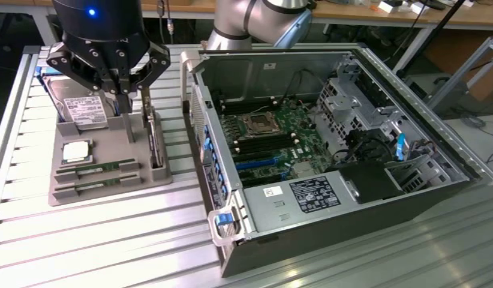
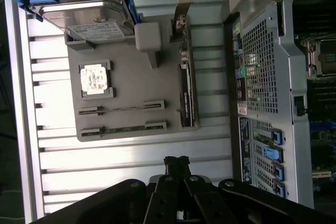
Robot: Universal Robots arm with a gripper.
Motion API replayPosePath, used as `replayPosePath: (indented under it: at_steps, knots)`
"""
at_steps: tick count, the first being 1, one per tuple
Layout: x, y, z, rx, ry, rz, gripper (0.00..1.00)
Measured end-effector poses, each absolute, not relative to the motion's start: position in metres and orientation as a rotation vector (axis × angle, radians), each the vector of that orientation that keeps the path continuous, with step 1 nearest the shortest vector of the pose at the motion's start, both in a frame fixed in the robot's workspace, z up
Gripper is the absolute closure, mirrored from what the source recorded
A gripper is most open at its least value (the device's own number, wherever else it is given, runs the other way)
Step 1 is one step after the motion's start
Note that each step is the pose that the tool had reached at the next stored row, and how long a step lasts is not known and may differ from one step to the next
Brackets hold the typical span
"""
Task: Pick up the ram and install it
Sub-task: 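Reach for the ram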
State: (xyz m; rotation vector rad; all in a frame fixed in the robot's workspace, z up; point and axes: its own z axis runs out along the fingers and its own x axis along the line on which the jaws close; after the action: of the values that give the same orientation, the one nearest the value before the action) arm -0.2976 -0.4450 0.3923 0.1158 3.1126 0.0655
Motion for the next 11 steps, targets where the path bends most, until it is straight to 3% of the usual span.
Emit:
replayPosePath:
  at_steps: [11]
  knots:
    - [-0.2976,-0.4529,0.3918,0.116,3.113,0.064,0.9]
